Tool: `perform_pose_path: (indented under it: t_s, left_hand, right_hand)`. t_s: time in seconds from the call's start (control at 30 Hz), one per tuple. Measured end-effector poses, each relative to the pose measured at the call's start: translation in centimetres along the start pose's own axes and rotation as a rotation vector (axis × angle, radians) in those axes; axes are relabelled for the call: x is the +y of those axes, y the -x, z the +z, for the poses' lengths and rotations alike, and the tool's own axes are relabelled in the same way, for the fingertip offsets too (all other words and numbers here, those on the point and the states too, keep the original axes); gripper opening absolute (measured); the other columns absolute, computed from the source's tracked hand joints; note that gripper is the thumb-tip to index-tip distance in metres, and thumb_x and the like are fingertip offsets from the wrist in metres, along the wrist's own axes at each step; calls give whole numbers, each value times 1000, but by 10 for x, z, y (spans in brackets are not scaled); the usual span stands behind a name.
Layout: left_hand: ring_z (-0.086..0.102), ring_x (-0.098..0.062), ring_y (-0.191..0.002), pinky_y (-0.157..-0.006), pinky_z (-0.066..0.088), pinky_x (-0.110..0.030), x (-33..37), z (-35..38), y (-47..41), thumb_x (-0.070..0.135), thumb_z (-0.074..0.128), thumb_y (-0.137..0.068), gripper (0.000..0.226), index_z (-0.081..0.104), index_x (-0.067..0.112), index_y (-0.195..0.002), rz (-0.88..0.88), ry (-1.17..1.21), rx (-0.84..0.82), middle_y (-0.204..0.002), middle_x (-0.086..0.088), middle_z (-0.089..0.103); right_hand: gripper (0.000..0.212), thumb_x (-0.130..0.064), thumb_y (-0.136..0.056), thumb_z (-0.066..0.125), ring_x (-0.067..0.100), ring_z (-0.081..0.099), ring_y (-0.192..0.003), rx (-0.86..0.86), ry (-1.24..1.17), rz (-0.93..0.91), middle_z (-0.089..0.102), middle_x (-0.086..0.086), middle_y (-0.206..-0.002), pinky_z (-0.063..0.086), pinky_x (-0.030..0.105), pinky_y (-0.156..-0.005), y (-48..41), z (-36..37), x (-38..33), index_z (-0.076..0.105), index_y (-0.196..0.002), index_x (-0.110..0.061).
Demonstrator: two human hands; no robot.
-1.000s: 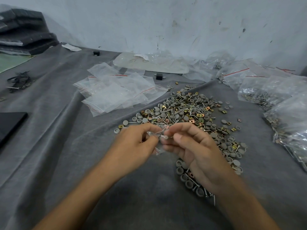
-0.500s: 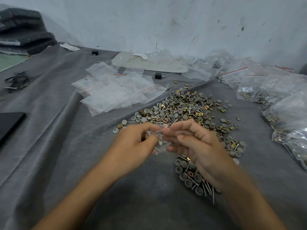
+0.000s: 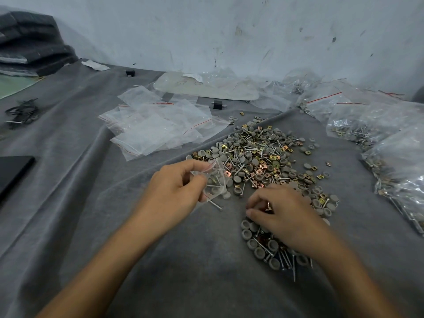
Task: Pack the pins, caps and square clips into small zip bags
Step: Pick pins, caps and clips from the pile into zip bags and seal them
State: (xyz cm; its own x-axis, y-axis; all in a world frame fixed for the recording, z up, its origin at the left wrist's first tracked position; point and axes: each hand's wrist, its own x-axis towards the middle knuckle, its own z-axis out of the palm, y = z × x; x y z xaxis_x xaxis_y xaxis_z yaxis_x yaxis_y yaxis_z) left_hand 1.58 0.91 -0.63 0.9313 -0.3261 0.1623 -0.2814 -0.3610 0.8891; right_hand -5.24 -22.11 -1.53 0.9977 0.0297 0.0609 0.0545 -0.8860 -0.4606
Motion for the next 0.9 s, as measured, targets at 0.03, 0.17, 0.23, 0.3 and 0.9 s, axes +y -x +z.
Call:
perform_pose_path:
  t_s: [0.03,0.17,0.23,0.3,0.9]
  left_hand:
    - [49,5,-44,-47,36,-11,-1,0,0,39,52,-86,25,69,45,-103,1,-3,-3,-64,10,71]
    - [49,5,-44,-47,37,-11,-2,1,0,37,54,-89,24,71,42,-106,6,-4,5,-63,10,71]
    - [50,6,-44,-47,38,-11,-2,2,-1,30,59,-96,20,72,38,-109,12,-19,8,-63,9,72]
    - [52,6,-45,-48,38,-11,-1,2,0,25,59,-100,21,71,37,-112,7,-39,1,-63,9,72]
    - [65,5,-58,-54,43,-11,10,18,12,20,59,-101,24,68,42,-103,73,-96,-117,-61,24,67]
  right_hand:
    - [5,-41,-91,69,2,48,-94,-31,28,4,55,-20,-90,45,32,-80,-1,1,-1,67,-87,-38]
    - [5,-44,-94,65,3,44,-96,-90,63,-11,52,-22,-91,42,31,-82,-3,1,0,66,-90,-40]
    - [6,-44,-95,64,4,44,-97,-110,92,-34,52,-22,-91,40,30,-81,-3,1,1,66,-92,-40]
    - [7,-43,-96,61,4,43,-96,-105,119,-51,52,-22,-90,40,29,-81,-2,3,1,64,-93,-38]
    - [9,-19,-89,76,6,65,-66,170,-868,48,75,0,-81,52,20,-56,-1,6,-23,72,-89,-27]
